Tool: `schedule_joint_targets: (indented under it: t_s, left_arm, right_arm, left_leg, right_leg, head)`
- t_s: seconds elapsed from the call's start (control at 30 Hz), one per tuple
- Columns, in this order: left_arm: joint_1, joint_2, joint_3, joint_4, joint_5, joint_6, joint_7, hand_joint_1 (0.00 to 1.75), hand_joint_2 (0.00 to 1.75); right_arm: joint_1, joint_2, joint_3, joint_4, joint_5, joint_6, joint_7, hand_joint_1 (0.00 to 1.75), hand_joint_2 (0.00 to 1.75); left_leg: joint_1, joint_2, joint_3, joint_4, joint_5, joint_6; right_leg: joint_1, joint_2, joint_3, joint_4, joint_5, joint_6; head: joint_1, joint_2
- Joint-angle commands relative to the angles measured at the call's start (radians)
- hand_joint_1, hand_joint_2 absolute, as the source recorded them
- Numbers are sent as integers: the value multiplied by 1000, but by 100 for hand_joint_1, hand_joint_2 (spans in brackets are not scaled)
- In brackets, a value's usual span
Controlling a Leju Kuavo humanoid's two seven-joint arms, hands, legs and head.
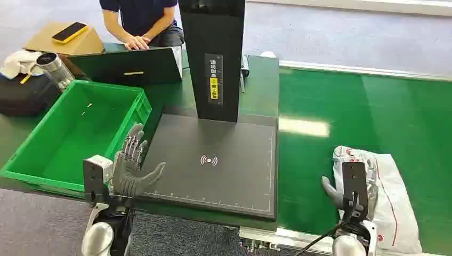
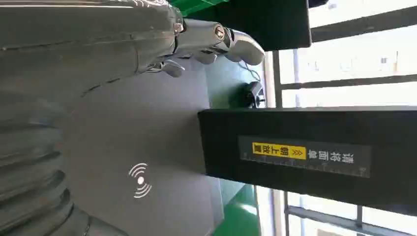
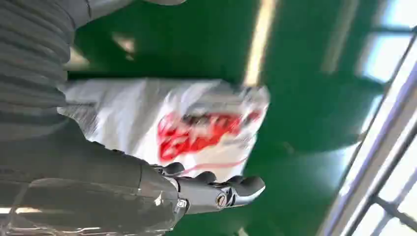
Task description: Moved the parcel from conveyor to table for the left to box.
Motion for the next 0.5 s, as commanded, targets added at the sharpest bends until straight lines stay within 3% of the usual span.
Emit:
schedule_joint_targets:
  t_s: [0.03, 0.2, 0.47, 0.5]
  left_arm:
    - [-18, -28, 39, 41, -17, -21, 23, 0, 175]
    - [-26, -15, 28, 66, -12, -13, 18, 0, 175]
    - [-25, -12, 33, 64, -8, -3, 16, 0, 175]
    - [-27, -11, 34, 68, -8, -2, 16, 0, 175]
  right_arm:
    - [7, 22, -281, 103, 213, 21, 180, 0, 175]
    - [-29, -8, -352, 209, 293, 21, 211, 0, 175]
    - [-106, -65, -314, 359, 343, 66, 269, 0, 175]
    - [-111, -68, -309, 374, 346, 77, 277, 16, 175]
  left_leg:
    - [0, -5, 2, -2, 0, -1]
    - [0, -4, 3, -2, 0, 0]
    - [0, -1, 1, -1, 0, 0]
    - [0, -1, 3, -2, 0, -1]
  right_leg:
    - [0, -5, 4, -3, -1, 0]
    - [0, -4, 4, -3, -1, 1]
    - [0, -1, 2, -2, 0, 2]
    - [0, -2, 4, -4, 0, 2]
  head:
    - [0, 0]
    - [0, 0]
    - [0, 0]
    - [0, 0]
